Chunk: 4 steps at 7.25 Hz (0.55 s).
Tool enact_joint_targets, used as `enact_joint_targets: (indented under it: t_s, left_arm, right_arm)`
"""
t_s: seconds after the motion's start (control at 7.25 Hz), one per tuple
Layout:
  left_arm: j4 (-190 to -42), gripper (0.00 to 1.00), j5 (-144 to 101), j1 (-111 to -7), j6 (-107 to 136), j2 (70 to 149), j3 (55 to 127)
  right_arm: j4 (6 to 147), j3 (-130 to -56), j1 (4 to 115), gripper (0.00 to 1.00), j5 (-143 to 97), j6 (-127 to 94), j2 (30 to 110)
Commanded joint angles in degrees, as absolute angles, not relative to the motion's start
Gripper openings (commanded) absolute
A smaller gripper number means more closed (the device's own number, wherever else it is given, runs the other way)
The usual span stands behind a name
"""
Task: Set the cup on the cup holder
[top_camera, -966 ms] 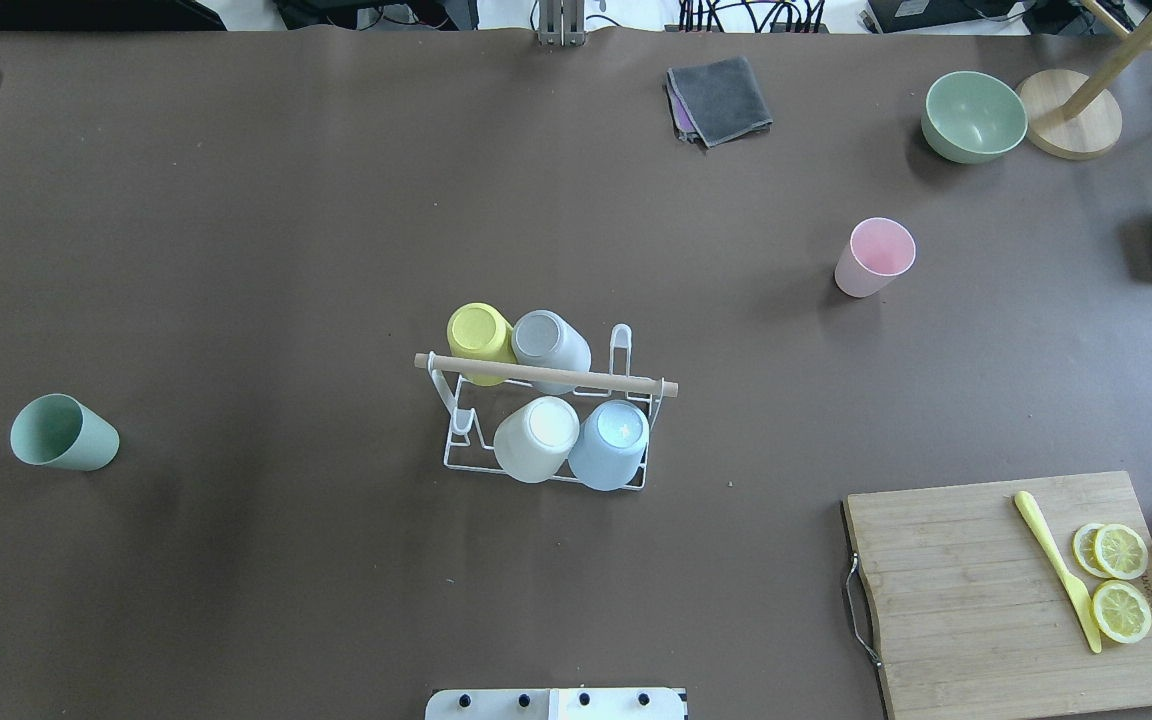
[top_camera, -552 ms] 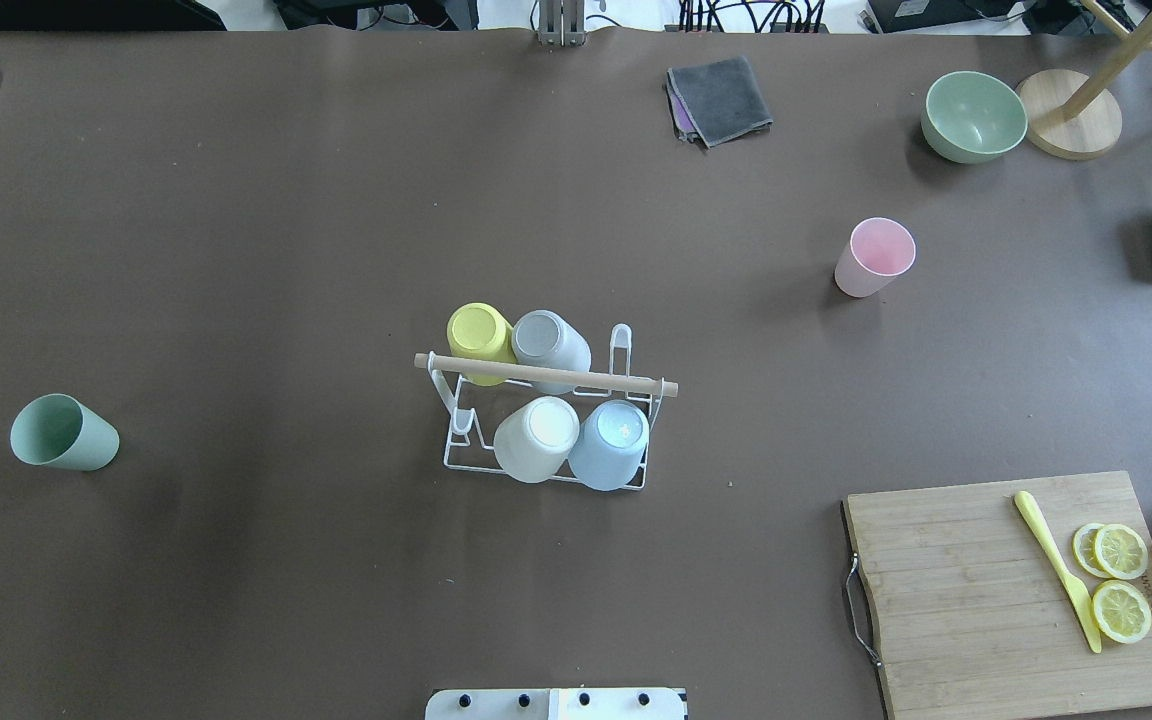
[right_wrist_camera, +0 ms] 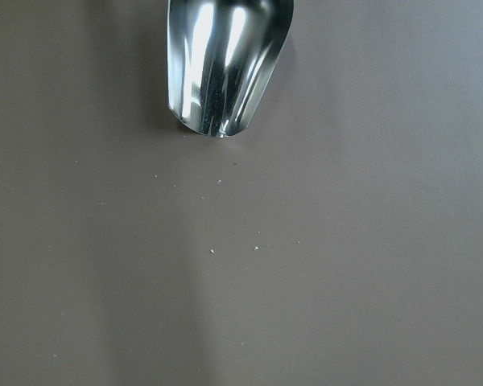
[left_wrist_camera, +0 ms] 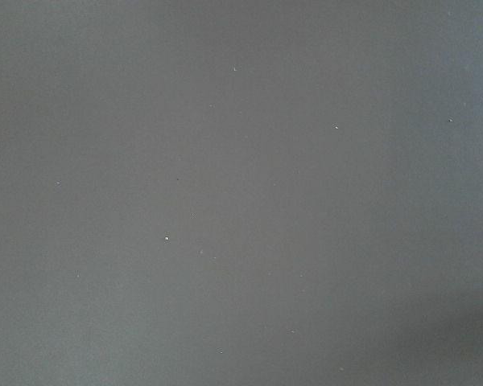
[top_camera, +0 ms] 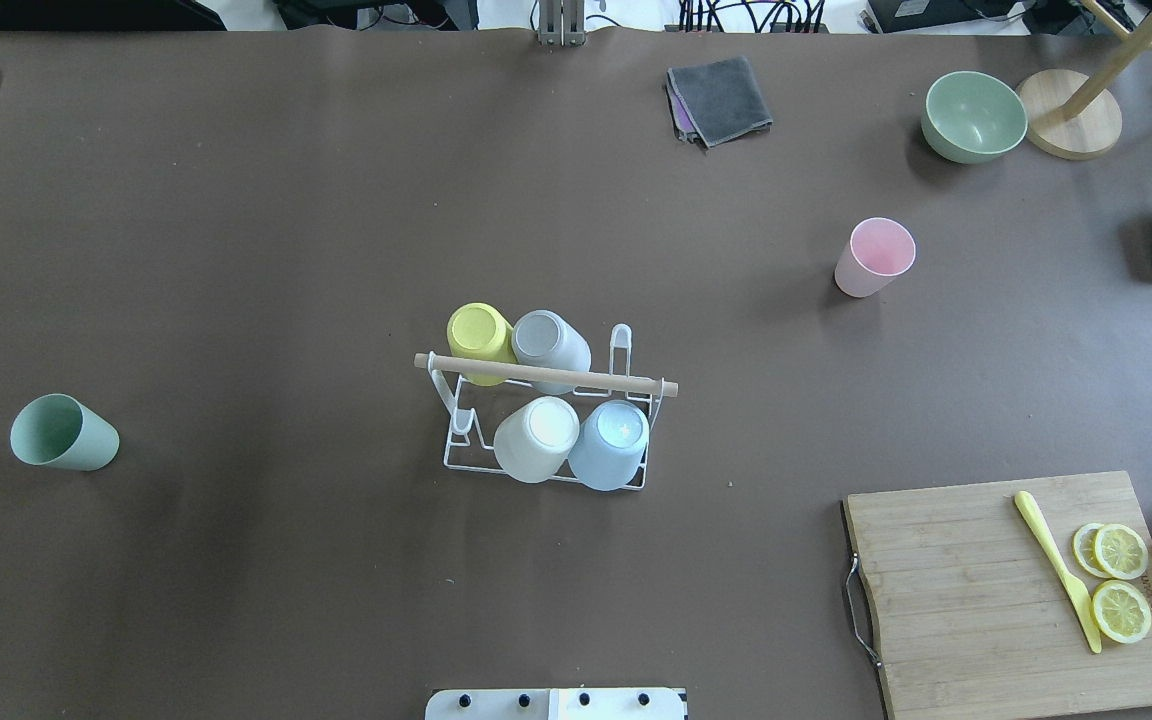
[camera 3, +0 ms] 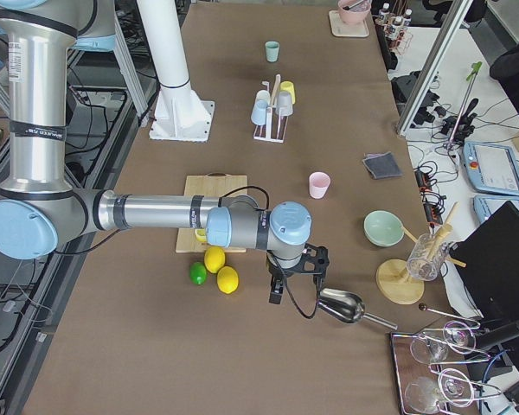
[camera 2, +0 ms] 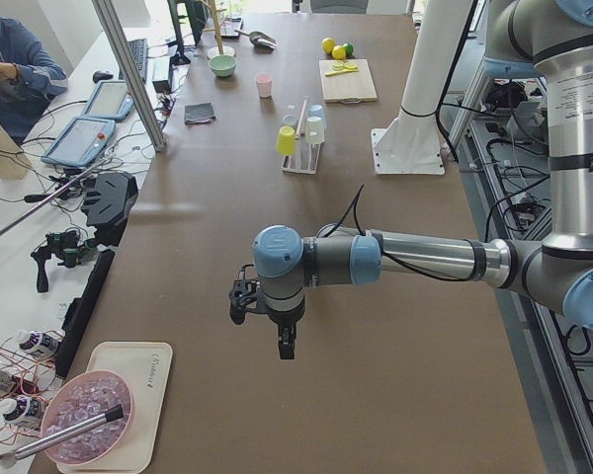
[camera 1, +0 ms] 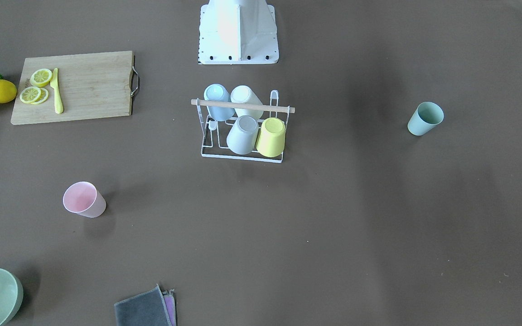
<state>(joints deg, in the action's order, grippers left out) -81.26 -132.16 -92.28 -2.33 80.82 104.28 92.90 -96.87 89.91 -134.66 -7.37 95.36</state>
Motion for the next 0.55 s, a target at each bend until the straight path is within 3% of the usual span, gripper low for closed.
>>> enact_joint_targets:
  t_s: [0.0, 0.41]
  left_arm:
    - [-81.3, 0.98, -132.5, -92.3, -2.4, 80.9, 104.2]
    - [-81.2, 0.98, -132.1, -92.2, -2.4, 82.0, 104.0]
  right_arm:
    - [92.9, -96.4, 89.9, 1.0, -134.7, -7.4, 95.1]
    - [92.8, -96.3, 89.9, 1.0, -134.6, -7.3, 94.9]
